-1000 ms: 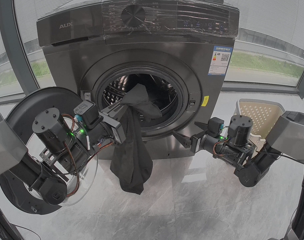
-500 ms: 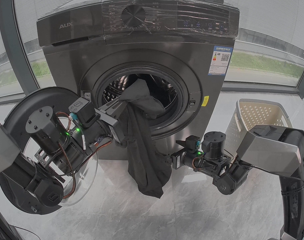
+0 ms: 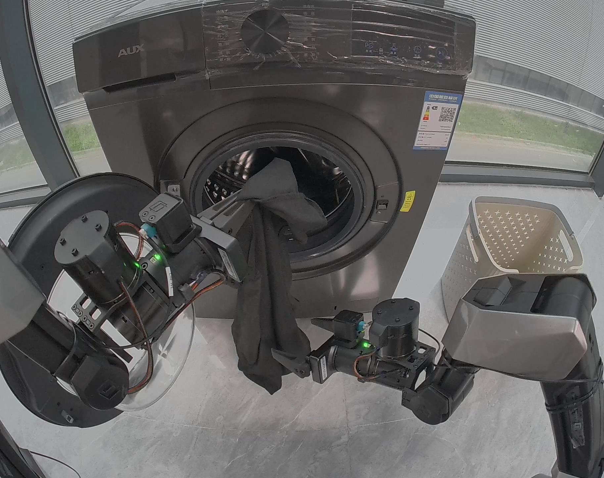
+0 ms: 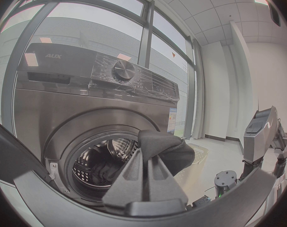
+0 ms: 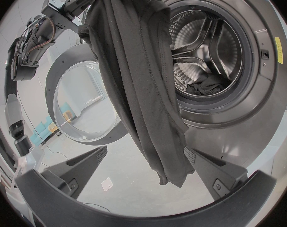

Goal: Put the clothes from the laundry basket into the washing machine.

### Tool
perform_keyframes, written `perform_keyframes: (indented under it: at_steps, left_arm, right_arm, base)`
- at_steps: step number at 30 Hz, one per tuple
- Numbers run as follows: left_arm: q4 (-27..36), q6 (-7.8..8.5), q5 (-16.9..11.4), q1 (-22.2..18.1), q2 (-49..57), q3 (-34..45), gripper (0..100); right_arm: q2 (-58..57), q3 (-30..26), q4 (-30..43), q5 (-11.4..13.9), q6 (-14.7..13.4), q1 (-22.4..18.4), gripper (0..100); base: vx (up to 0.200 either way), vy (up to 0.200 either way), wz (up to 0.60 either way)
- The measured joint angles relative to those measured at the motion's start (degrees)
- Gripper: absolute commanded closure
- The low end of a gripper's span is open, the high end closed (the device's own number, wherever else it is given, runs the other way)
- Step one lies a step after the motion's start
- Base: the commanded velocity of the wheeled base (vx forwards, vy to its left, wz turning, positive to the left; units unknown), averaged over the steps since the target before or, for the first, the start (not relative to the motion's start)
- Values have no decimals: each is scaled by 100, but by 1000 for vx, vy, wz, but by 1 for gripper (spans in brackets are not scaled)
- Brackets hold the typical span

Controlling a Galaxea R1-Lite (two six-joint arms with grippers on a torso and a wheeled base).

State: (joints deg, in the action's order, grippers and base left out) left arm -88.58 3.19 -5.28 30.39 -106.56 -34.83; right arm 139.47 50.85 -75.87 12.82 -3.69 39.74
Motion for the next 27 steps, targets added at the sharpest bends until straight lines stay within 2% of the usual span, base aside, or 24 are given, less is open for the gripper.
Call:
perform_keyframes:
  at_steps: [7, 22, 27]
  left_arm:
    - [0, 0, 0, 0, -13, 16, 100]
    - [0, 6, 2, 67, -20, 13, 100]
    - [0, 4, 6, 74, -24, 11, 100]
  right_arm:
    - [149, 361, 44, -10, 0, -22, 0]
    - [389, 924, 113, 15, 35, -650, 0]
    - [444, 962, 68, 149, 77, -772, 0]
  base:
    - [0, 0, 0]
    - [0, 0, 0]
    - [0, 0, 0]
